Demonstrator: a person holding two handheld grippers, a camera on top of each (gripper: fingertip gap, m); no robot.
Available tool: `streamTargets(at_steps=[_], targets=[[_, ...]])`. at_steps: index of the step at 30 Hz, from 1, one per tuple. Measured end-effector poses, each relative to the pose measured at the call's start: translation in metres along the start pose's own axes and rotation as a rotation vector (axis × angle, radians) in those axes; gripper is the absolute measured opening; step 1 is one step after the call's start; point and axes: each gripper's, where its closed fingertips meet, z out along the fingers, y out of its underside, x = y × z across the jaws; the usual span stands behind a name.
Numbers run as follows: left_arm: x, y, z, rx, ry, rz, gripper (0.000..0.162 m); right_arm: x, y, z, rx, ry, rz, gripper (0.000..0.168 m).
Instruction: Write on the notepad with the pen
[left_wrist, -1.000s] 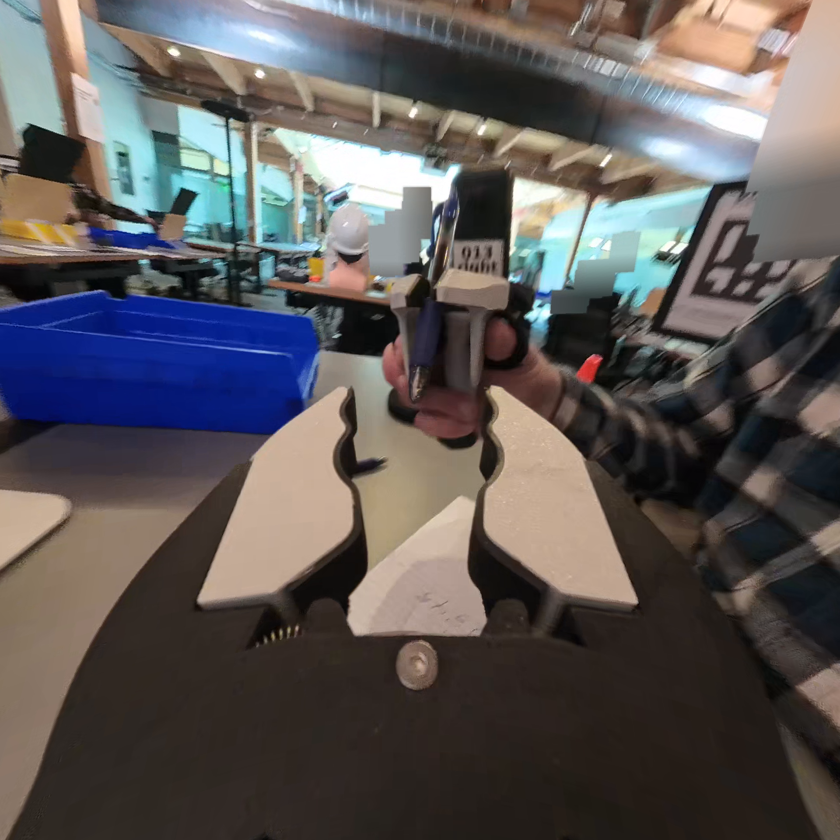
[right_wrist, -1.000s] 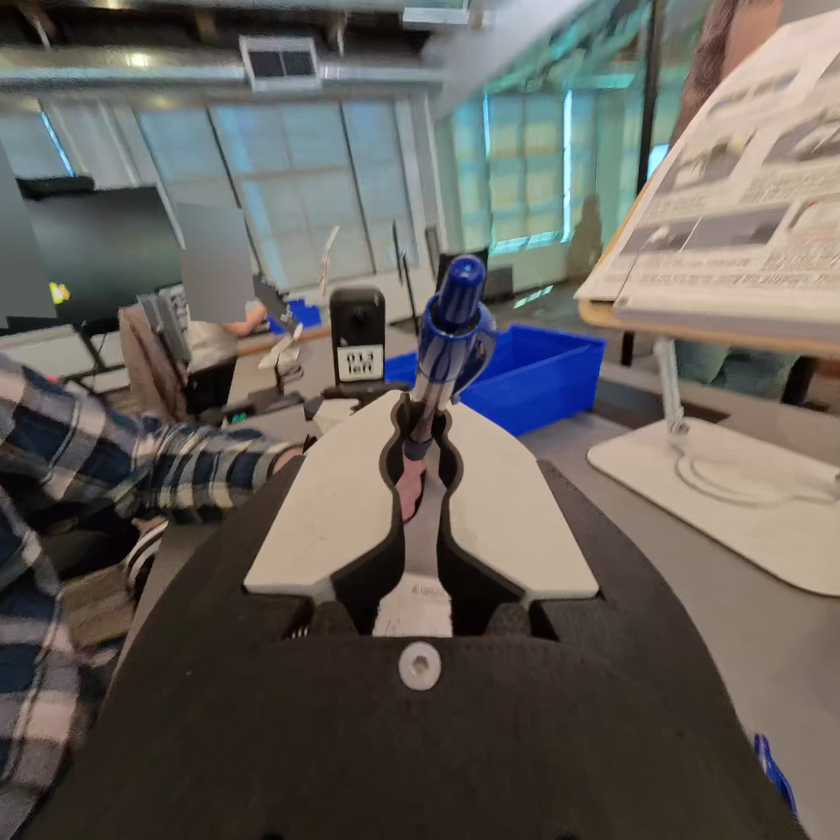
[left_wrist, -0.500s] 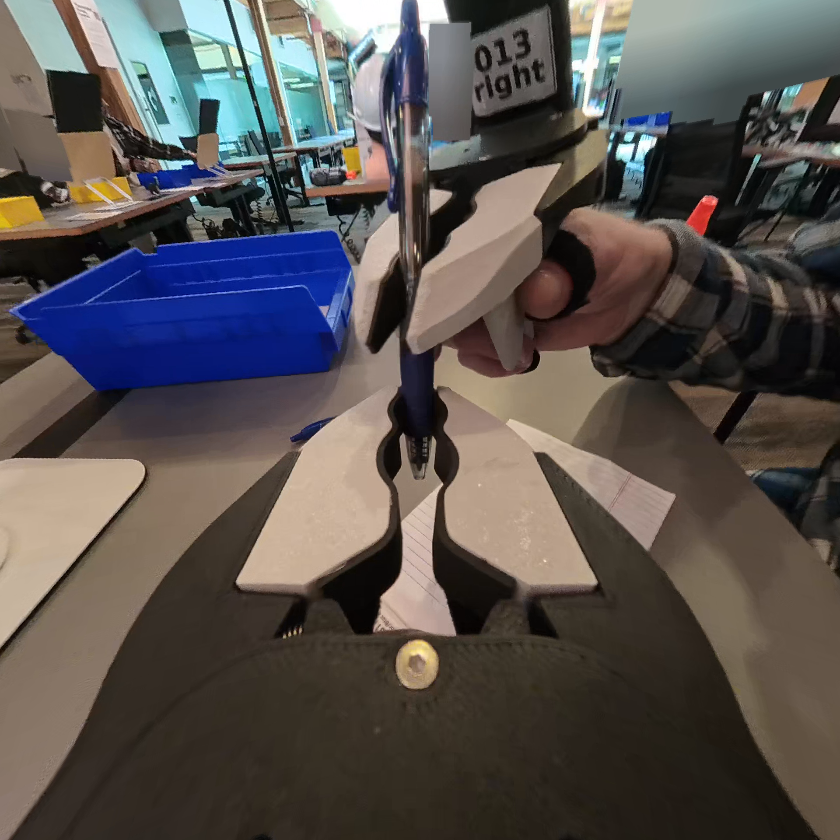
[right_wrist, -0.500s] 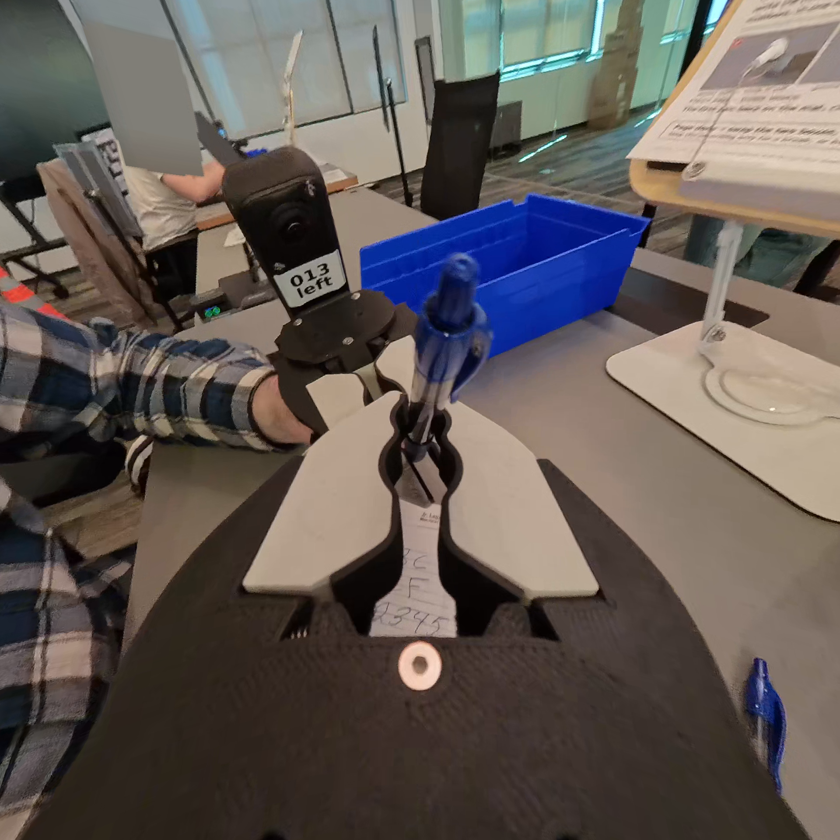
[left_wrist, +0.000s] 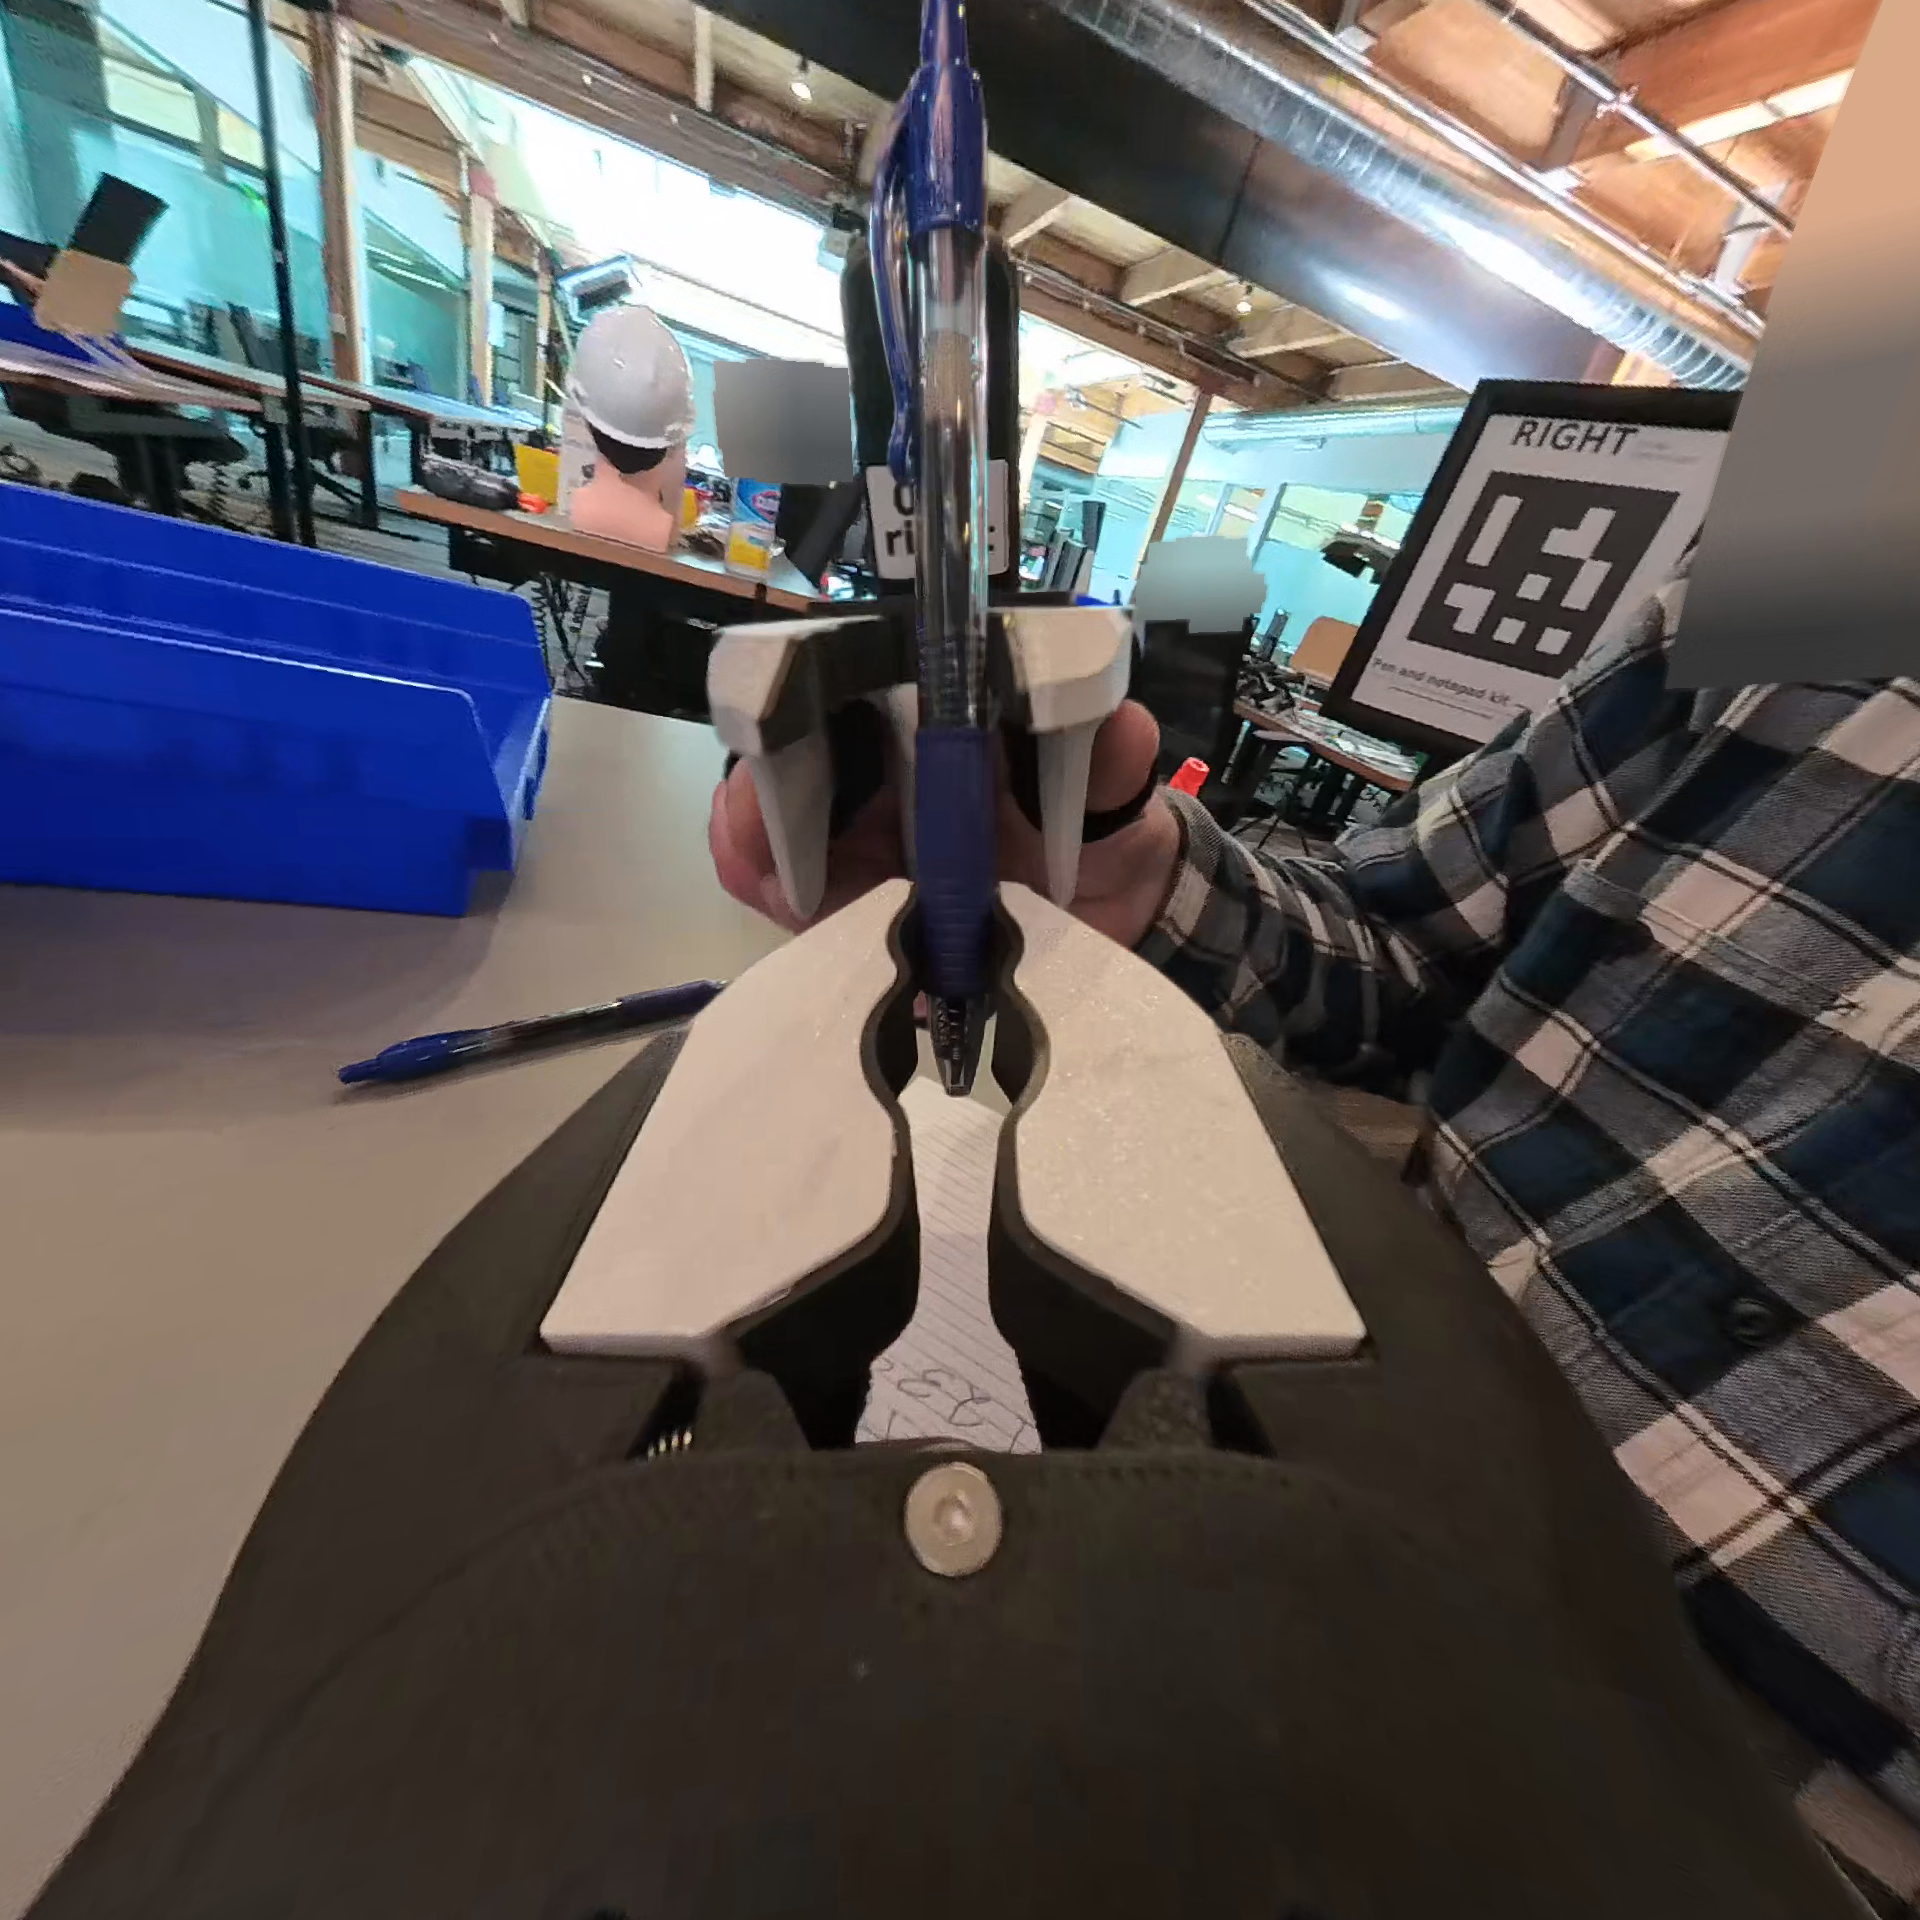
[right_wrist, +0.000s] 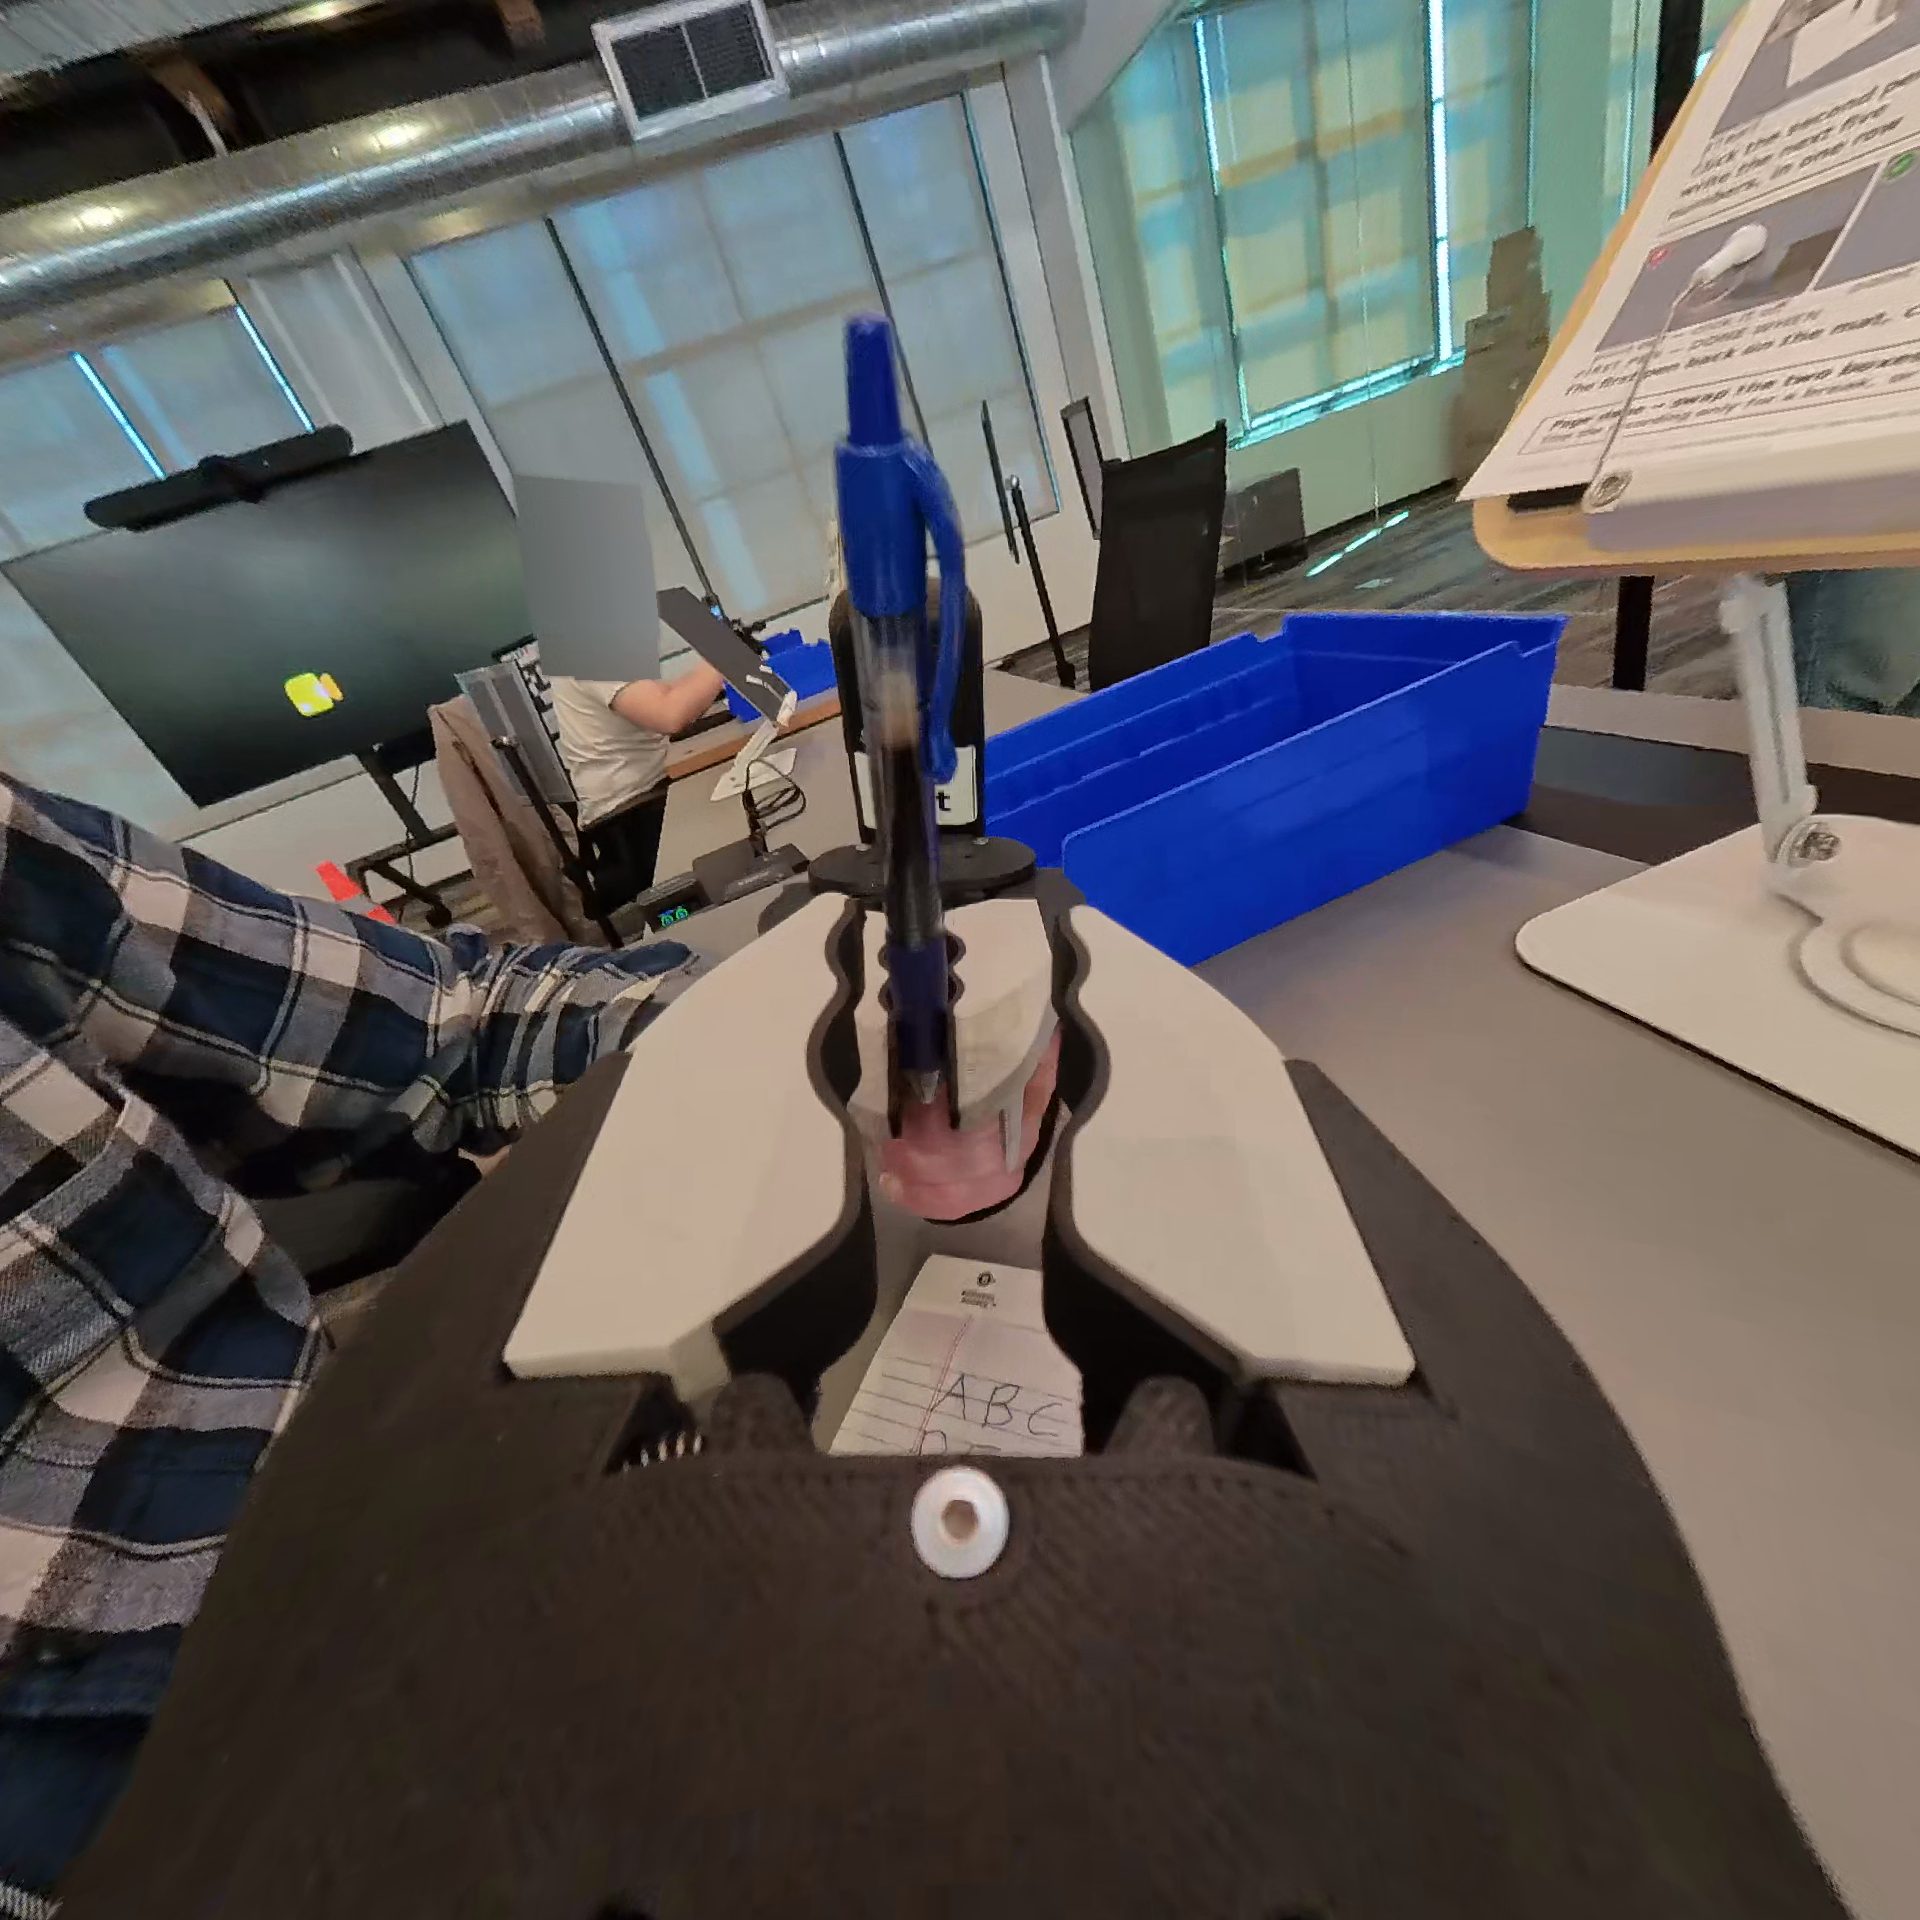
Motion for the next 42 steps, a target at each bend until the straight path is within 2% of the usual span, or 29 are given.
streamTargets(at_steps=[2,7,10,11,13,15,18,19,22,28,32,42], targets=[[0.005,0.001,0.003,-0.005,0.031,-0.004,0.010,-0.003,0.002,0.002,-0.006,-0.012,-0.013,0.034],[0.005,0.001,0.002,0.008,0.045,-0.029,0.010,-0.013,0.002,0.004,0.000,-0.046,-0.047,0.011],[0.008,-0.002,0.002,0.017,0.061,-0.011,0.010,-0.016,-0.001,0.003,-0.010,-0.042,-0.078,0.011],[0.008,-0.003,0.001,0.011,0.053,0.008,0.016,-0.015,-0.006,0.000,-0.008,-0.036,-0.071,0.011],[-0.004,-0.001,-0.002,-0.035,-0.036,0.042,0.052,-0.005,-0.021,-0.015,-0.014,0.028,-0.068,0.011],[-0.009,-0.005,-0.008,-0.013,-0.077,0.092,0.040,0.012,-0.028,-0.037,-0.081,0.117,-0.054,0.011],[-0.019,-0.003,-0.014,-0.016,-0.128,0.116,0.005,0.042,-0.027,-0.076,-0.213,0.274,-0.007,0.011],[-0.024,-0.005,-0.015,-0.005,-0.165,0.117,0.000,0.056,-0.026,-0.090,-0.252,0.358,-0.011,0.011],[-0.031,0.001,-0.013,-0.040,-0.218,0.144,0.000,0.078,0.001,-0.114,-0.454,0.465,0.014,0.010],[-0.031,0.013,-0.007,-0.106,-0.241,0.168,0.000,0.094,0.080,-0.130,-0.885,0.485,0.125,0.010],[-0.035,0.011,-0.011,-0.092,-0.249,0.142,0.000,0.102,0.108,-0.137,-1.039,0.504,0.158,0.010],[-0.035,0.014,-0.009,-0.110,-0.248,0.143,0.000,0.116,0.138,-0.144,-1.244,0.539,0.151,0.011]])
